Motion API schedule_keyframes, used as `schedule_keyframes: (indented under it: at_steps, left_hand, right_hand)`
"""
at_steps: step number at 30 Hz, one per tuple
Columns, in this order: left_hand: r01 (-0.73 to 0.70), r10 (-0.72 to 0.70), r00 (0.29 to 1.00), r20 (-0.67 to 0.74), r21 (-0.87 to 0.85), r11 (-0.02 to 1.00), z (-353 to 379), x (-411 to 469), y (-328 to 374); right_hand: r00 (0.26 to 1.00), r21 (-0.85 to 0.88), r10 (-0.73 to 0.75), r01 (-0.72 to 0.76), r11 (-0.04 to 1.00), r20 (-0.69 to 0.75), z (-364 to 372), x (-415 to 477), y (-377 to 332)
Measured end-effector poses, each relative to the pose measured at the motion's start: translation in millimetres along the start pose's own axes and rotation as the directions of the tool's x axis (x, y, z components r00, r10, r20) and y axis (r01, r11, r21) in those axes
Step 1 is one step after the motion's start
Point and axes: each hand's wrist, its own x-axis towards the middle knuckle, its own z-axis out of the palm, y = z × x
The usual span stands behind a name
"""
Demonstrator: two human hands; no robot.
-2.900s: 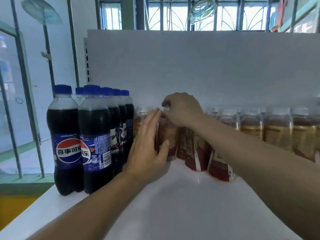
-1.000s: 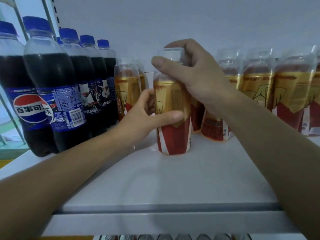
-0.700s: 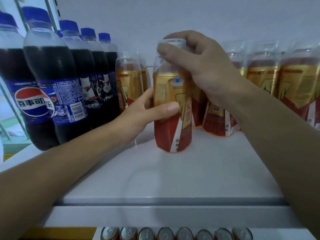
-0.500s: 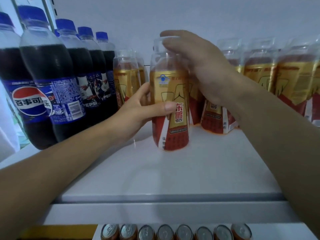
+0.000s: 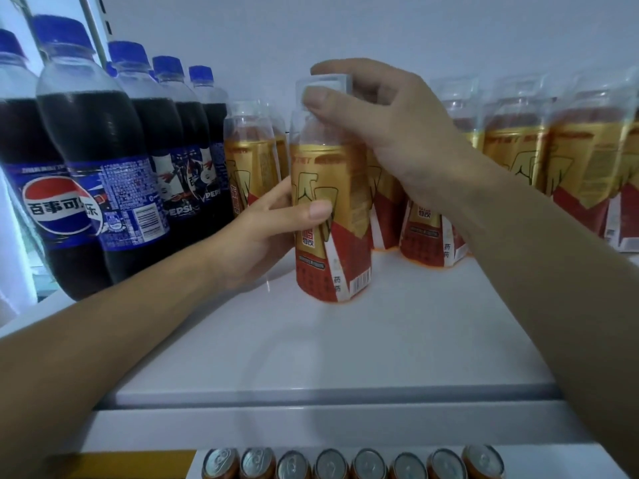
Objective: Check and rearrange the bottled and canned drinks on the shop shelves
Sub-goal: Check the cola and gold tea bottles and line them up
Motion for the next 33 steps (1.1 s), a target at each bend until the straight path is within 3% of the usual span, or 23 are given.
schedule_keyframes:
  at_steps: [5, 10, 17, 23, 26, 28, 30, 33]
  left_hand:
    - [0.036, -0.025, 0.994, -0.106, 0.106, 0.994, 9.7, 4.6, -3.8]
    - [0.026, -0.028, 0.998, -0.049, -0.030, 0.999, -0.3, 2.3, -3.5]
    - [0.058, -0.038, 0.990, -0.136, 0.153, 0.986, 7.8, 2.2, 0.9]
    - [-0.067, 0.076, 0.982, -0.174, 0.058, 0.996, 9.5, -0.7, 1.1]
    - [-0.165, 0.187, 0.956, -0.225, 0.116, 0.979, 7.3, -0.6, -1.6]
    - [-0.255, 0.287, 0.924, -0.255, 0.149, 0.955, 3.2, 1.1, -2.7]
    - [-0.331, 0.362, 0.895, -0.261, 0.158, 0.930, 1.3, 1.4, -2.2]
    - [-0.392, 0.432, 0.862, -0.266, 0.193, 0.900, 0.7, 1.3, -3.7]
  right_hand:
    - [0.998, -0.113, -0.041, 0.036, 0.993, -0.042, 7.6, -0.5, 2.3]
    - [0.994, 0.036, 0.083, -0.086, 0.996, 0.068, 4.4, 1.2, 2.3]
    - [0.999, -0.189, 0.015, -0.023, 0.982, -0.044, 8.3, 0.0, 4.2]
    - [0.980, -0.266, 0.146, -0.106, 0.958, 0.134, 5.2, -4.1, 1.3]
    - [0.973, -0.211, -0.082, 0.128, 0.969, 0.213, 6.8, -10.7, -0.1]
    - [0.931, -0.210, -0.282, 0.330, 0.920, 0.231, 9.8, -12.7, 0.2]
    - [0.840, -0.222, -0.481, 0.534, 0.816, 0.252, 11.2, -10.9, 4.1]
    - [0.715, -0.253, -0.650, 0.699, 0.669, 0.259, 9.9, -8.6, 4.0]
